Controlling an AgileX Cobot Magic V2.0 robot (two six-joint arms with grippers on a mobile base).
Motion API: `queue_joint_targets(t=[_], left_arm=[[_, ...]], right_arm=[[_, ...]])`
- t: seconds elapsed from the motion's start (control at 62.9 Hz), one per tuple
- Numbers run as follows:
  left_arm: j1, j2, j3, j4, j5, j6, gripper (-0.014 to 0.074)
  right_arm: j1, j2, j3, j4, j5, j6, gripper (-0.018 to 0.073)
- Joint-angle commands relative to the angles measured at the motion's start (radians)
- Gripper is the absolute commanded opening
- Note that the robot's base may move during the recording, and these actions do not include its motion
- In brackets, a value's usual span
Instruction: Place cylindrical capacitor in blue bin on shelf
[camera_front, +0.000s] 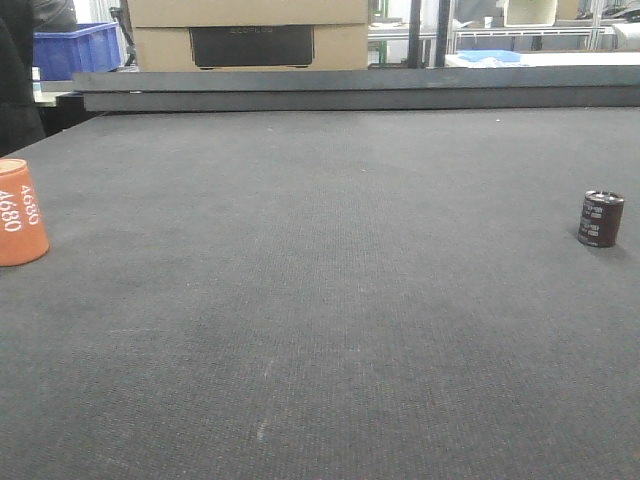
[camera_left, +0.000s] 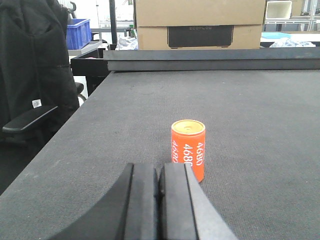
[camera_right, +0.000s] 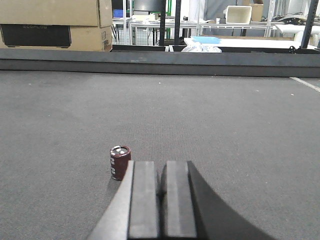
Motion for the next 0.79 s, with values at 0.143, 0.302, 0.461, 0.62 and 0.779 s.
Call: queue_joint_targets(t=[0.143, 0.302, 0.461, 0.62, 0.779], left_arm=[[0.001, -0.004, -0.001, 0.002, -0.021, -0.006, -0.0102], [0.001, -0.004, -0.001, 0.002, -0.021, -0.006, -0.0102], [0.001, -0.004, -0.001, 0.002, -0.032, -0.006, -0.0102], [0.001, -0.004, -0.001, 0.002, -0.066, -0.006, -0.0102], [0.001, -0.004, -0.001, 0.002, -0.087, -0.006, -0.0102]], right_arm=[[0.002, -0.003, 0.0, -0.005, -0.014, -0.002, -0.0155], [0.002, -0.003, 0.0, -0.005, -0.014, -0.002, -0.0155], [0.002, -0.003, 0.0, -0.005, -0.027, -0.002, -0.0155], [0.002, -0.003, 0.0, -0.005, -0.082, -0.002, -0.0155], [0.002, -0.003, 0.0, -0.005, -0.137, -0.002, -0.0155]])
